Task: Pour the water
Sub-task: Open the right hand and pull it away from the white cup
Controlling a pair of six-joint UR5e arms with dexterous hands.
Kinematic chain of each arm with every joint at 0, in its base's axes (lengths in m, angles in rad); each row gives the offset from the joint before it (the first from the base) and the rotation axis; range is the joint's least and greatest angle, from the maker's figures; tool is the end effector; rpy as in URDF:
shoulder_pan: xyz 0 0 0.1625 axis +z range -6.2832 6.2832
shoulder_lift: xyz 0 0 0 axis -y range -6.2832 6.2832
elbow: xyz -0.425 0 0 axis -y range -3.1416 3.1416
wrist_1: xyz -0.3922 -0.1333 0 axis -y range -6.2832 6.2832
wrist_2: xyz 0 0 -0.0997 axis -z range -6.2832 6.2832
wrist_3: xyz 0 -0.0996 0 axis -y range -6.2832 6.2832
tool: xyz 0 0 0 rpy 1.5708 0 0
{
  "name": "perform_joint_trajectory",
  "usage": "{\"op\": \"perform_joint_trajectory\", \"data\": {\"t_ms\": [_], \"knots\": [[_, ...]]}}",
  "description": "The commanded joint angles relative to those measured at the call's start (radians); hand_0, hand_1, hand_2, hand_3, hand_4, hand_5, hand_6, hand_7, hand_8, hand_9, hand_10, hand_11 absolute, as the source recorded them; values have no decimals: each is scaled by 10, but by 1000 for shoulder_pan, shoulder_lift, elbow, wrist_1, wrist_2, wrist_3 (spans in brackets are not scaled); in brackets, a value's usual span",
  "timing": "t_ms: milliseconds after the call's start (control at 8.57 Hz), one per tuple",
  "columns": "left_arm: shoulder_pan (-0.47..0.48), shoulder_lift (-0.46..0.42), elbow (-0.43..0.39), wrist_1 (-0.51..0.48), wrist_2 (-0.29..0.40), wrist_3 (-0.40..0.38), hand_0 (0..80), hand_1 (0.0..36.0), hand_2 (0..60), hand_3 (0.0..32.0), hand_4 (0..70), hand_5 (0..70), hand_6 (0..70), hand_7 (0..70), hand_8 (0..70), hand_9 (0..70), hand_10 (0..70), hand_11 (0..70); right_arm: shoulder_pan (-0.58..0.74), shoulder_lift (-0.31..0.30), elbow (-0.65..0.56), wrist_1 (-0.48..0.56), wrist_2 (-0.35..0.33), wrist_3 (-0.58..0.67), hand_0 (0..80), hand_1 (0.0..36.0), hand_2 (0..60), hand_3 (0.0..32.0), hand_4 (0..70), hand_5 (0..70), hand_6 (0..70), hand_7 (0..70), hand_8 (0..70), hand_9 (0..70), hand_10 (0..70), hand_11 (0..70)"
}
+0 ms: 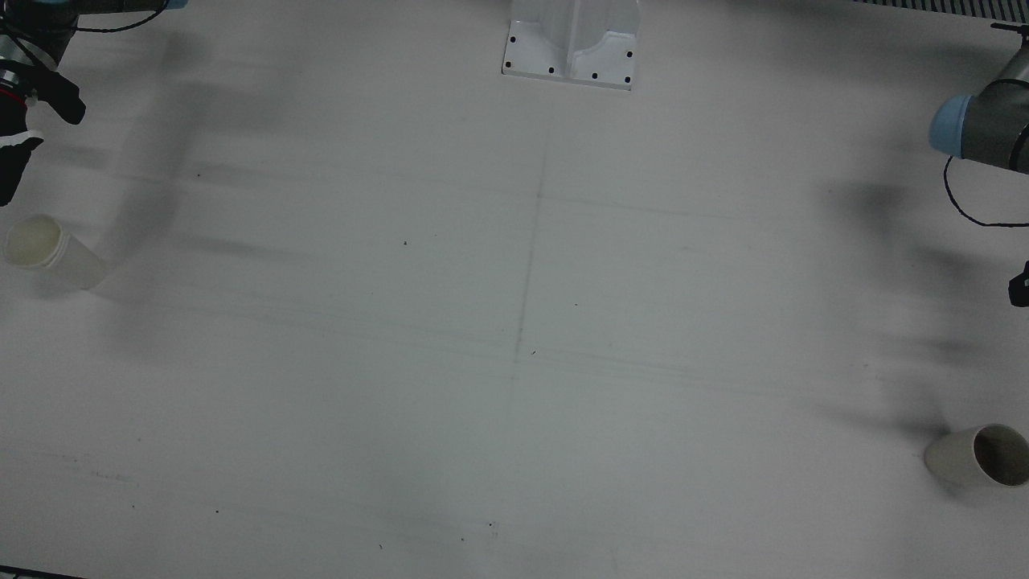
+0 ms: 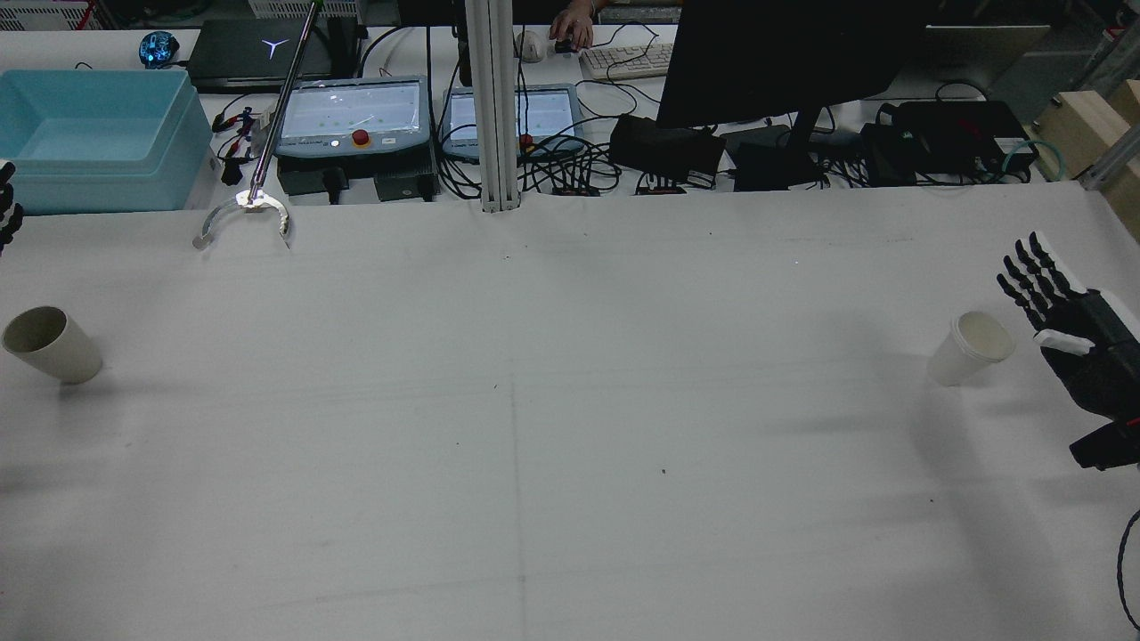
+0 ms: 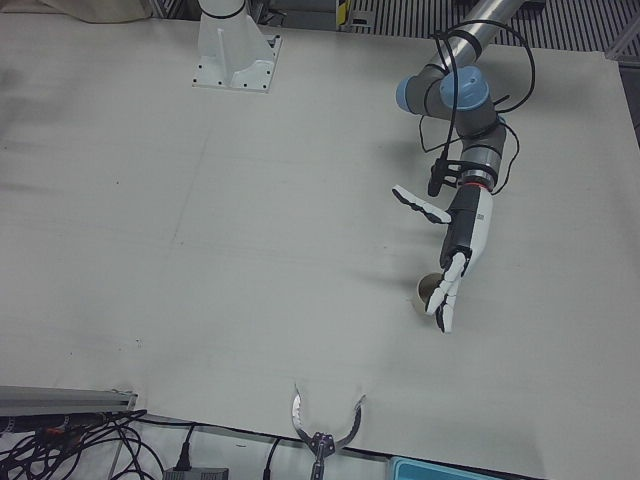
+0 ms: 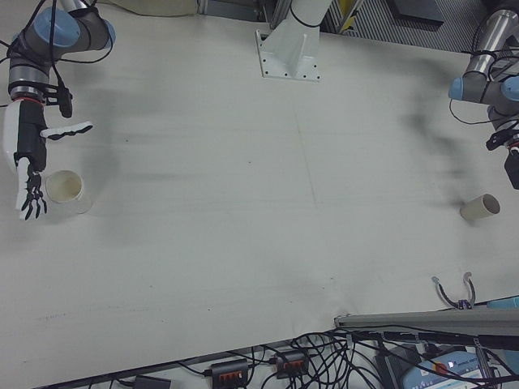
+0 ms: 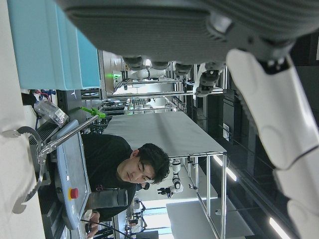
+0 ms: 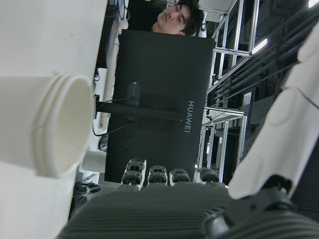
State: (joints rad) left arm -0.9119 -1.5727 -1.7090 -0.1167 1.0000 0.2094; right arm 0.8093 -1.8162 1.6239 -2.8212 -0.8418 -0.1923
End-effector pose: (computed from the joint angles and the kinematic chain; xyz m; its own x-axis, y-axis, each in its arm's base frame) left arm 0.1555 -0.5064 0.6079 -0.9961 -0.0580 -0.0668 0.0527 0.2176 -0.9746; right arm -0.1095 -0.4042 0.7391 -0.9942 0.0181 0.1060 -0.1038 0.0977 -0.9898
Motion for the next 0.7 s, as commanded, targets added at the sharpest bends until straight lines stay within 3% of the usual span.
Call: {"op": "perform_joint_trajectory", "data": {"t_ms": [0, 117, 233, 350, 584], "knots": [[-18, 2, -110, 101, 55, -16, 491, 78, 0, 0, 184, 83, 23, 45, 0, 0, 19, 43, 340, -3, 297, -125, -205, -54, 493, 155, 59, 0, 45, 6, 53, 101, 28, 66, 96, 158], [-19, 0, -162, 167, 68, -19, 493, 79, 0, 0, 181, 87, 24, 52, 0, 0, 20, 44, 455, 61, 401, -287, -288, -76, 503, 167, 72, 0, 70, 55, 73, 144, 35, 78, 76, 129], [-12, -6, -187, 240, 106, -22, 490, 76, 0, 0, 179, 88, 28, 58, 0, 0, 23, 48, 526, 155, 424, -451, -356, -79, 507, 173, 84, 0, 88, 89, 87, 173, 39, 85, 57, 102], [-7, -22, -185, 297, 152, -24, 494, 82, 0, 0, 182, 106, 38, 69, 0, 0, 48, 85, 542, 203, 400, -510, -390, -91, 506, 175, 97, 0, 101, 102, 96, 191, 36, 82, 40, 76], [-22, -27, -175, 328, 158, -19, 493, 73, 0, 0, 186, 101, 50, 82, 0, 2, 52, 90, 504, 303, 265, -512, -390, -95, 501, 179, 115, 0, 99, 66, 86, 169, 12, 48, 13, 38]]}}
